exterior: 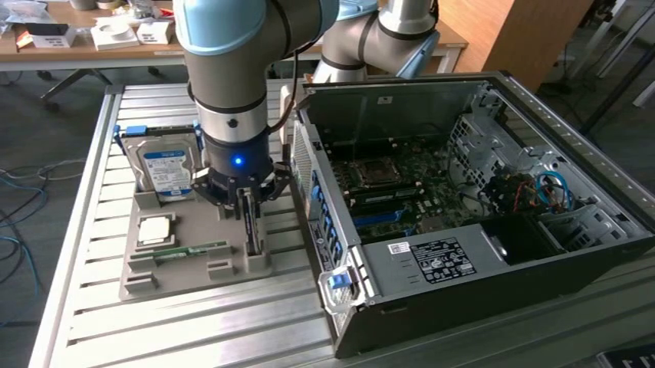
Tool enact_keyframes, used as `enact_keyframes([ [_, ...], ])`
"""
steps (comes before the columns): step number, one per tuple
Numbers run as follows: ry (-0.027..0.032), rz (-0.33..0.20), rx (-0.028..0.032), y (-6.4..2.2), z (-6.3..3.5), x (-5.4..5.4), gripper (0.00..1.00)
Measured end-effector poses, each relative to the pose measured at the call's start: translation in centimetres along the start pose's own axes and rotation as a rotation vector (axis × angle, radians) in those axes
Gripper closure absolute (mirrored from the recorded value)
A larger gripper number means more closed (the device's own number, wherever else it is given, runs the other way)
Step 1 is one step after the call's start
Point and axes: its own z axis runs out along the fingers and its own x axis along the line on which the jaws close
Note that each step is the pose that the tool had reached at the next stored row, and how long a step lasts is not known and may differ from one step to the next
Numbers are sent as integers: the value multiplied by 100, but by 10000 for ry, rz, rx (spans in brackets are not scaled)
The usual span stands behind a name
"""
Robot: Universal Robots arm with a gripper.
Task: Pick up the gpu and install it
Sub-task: 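Pick up the gpu and move the gpu toward the slot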
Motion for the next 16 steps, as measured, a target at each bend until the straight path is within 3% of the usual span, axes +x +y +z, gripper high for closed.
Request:
enact_keyframes([
  [16, 0, -1, 0, 1, 0, -8, 64],
])
